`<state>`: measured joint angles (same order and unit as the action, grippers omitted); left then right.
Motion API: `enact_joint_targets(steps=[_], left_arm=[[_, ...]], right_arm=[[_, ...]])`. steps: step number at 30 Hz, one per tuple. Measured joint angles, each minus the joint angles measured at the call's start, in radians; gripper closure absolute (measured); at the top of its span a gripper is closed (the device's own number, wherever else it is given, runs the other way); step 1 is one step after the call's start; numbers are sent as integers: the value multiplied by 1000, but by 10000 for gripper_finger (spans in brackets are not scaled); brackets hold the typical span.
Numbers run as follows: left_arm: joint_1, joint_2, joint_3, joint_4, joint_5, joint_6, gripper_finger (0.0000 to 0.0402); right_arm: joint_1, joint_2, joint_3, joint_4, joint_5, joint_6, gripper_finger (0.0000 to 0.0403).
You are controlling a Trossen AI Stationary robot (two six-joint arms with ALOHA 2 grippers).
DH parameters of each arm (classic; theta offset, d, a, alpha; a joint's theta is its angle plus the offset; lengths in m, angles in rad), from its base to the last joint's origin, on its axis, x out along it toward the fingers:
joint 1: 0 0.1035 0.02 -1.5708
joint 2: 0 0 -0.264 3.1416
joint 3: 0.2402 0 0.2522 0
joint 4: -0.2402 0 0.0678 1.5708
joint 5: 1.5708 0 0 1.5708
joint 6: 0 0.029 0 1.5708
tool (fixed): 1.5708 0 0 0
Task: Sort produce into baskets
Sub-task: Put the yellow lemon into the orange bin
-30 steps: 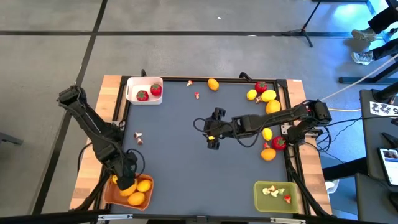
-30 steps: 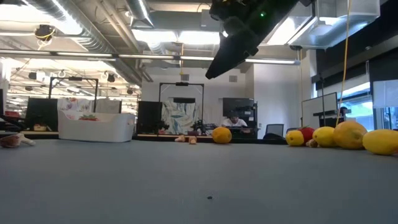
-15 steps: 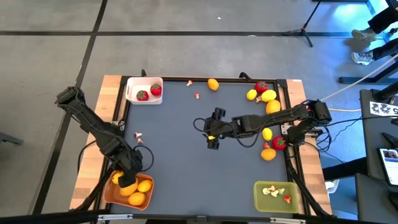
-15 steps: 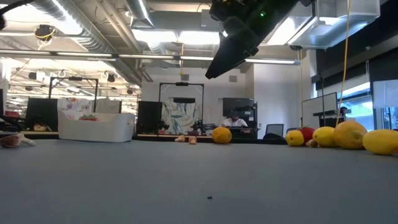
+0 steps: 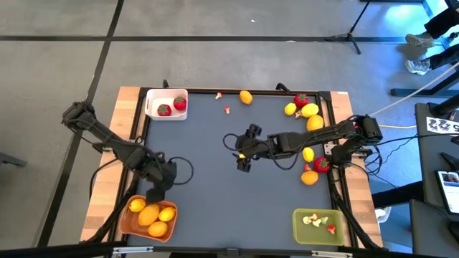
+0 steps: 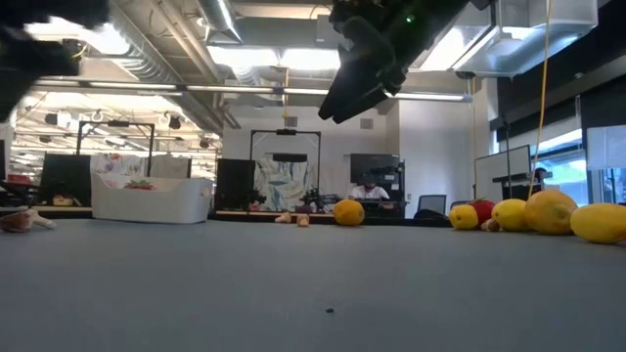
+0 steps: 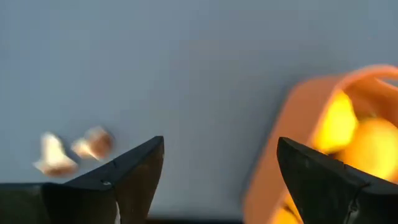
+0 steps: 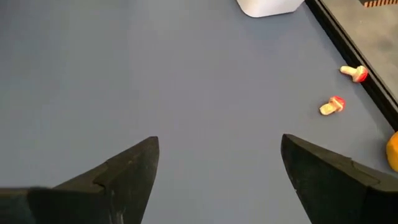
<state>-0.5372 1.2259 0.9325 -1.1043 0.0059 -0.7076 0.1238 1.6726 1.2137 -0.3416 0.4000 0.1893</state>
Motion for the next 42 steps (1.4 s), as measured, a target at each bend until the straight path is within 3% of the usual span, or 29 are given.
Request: enact_joint_targets(steps=[8, 18, 28, 42], left_arm=[[155, -52, 0, 184, -69, 255, 94], [309, -61, 0, 409, -86, 497, 94], [376, -61, 0, 474, -108, 505, 94], [386, -61, -1, 519, -117, 497, 94]], right_arm=[[-36, 0, 0, -20, 120, 68, 68], [-258, 0, 0, -60, 68, 69, 68], [-479, 43, 0, -41, -45, 37, 68], [-679, 192, 0, 175, -209, -20, 68]])
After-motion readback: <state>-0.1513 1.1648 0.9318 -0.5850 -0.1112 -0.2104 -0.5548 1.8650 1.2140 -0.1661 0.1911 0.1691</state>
